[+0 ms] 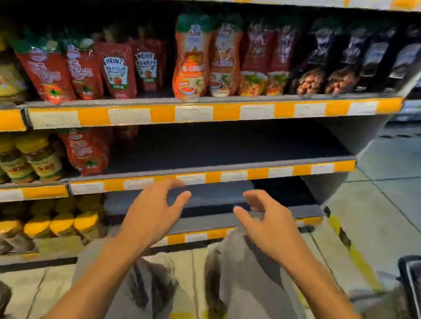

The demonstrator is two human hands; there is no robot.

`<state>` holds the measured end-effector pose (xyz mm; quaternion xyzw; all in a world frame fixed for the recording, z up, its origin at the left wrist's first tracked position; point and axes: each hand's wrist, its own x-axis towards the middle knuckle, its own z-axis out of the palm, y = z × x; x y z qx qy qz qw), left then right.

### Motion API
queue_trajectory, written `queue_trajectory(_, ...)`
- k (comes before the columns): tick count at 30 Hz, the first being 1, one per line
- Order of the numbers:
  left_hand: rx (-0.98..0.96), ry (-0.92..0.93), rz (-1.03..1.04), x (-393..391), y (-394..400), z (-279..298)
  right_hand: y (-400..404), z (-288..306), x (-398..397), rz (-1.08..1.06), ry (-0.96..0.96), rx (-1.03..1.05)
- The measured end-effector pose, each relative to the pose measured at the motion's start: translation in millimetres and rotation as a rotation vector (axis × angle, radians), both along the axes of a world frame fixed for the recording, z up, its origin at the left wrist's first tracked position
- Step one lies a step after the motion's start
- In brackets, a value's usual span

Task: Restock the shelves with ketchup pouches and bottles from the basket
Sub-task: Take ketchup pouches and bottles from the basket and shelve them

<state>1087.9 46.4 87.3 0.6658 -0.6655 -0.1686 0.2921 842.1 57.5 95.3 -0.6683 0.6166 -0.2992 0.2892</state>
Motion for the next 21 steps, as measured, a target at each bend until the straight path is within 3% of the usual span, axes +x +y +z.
queue_trajectory(12, 0.056, 0.195, -0.64, -234, 3, 13, 124, -15, -166, -0.647, -0.192, 0.04)
queue_trajectory(21, 0.227, 0.097, -1.044, -397, 21, -29, 199, -70, -262, -1.093, -0.298, 0.179)
